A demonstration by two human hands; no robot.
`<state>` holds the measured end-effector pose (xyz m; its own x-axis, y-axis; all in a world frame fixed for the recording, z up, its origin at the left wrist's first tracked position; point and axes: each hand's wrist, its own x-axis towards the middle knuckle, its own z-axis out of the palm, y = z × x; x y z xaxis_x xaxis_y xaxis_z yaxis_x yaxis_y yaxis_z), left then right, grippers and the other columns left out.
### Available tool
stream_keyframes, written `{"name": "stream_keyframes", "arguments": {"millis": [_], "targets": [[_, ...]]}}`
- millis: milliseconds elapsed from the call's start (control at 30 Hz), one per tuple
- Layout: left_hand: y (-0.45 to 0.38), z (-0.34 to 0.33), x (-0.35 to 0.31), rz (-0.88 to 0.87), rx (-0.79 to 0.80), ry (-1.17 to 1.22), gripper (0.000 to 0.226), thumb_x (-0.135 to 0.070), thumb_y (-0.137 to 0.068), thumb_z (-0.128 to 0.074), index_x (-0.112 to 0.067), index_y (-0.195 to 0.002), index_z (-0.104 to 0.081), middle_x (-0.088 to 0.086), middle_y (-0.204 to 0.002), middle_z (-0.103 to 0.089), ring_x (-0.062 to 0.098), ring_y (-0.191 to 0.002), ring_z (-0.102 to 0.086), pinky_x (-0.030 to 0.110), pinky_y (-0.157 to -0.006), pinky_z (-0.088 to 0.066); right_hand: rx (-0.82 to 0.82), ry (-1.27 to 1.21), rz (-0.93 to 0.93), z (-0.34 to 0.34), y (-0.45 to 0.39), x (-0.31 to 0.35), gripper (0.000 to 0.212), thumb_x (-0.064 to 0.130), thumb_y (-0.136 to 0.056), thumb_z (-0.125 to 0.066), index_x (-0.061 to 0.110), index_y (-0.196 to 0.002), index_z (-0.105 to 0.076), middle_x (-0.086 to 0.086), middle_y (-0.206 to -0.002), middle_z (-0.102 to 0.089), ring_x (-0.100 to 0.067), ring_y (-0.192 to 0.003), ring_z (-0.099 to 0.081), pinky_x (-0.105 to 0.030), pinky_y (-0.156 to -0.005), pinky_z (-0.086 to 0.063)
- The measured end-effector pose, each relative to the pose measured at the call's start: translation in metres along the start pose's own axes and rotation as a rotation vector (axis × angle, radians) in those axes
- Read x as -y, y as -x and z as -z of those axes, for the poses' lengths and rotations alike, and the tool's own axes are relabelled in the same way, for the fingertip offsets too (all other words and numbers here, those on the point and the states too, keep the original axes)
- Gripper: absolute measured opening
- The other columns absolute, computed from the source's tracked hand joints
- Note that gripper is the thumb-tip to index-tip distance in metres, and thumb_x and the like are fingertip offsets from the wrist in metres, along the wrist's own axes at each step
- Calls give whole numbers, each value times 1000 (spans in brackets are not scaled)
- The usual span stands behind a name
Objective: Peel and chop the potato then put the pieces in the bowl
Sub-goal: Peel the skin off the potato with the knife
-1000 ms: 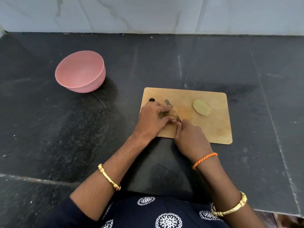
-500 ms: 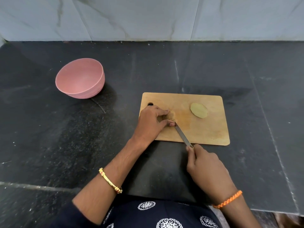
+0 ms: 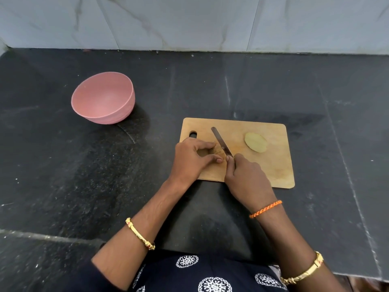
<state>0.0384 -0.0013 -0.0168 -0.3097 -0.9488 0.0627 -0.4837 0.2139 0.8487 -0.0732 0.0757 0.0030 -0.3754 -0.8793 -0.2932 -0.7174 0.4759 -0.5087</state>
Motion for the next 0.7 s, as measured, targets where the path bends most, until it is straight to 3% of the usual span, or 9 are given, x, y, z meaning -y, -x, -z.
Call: {"name": "stream_keyframes", "arguments": {"millis": [233, 700], "targets": [[0, -1, 2, -9, -13, 40, 37, -20, -59, -86, -11, -93, -74, -1, -95, -71, 3, -92, -61, 9, -83, -45, -1, 4, -4, -3, 0, 4, 29, 37, -101, -27, 16, -88, -42, -5, -72, -48, -28, -70, -53, -34, -61, -41], [1, 0, 4, -48, 0, 2, 37, -21, -63, -83, -11, -97, -73, -1, -96, -72, 7, -95, -59, 16, -86, -47, 22, 16, 6, 2, -5, 11, 31, 38, -101, -28, 15, -89, -45, -5, -74, -51, -24, -70, -53, -33, -61, -39]]}}
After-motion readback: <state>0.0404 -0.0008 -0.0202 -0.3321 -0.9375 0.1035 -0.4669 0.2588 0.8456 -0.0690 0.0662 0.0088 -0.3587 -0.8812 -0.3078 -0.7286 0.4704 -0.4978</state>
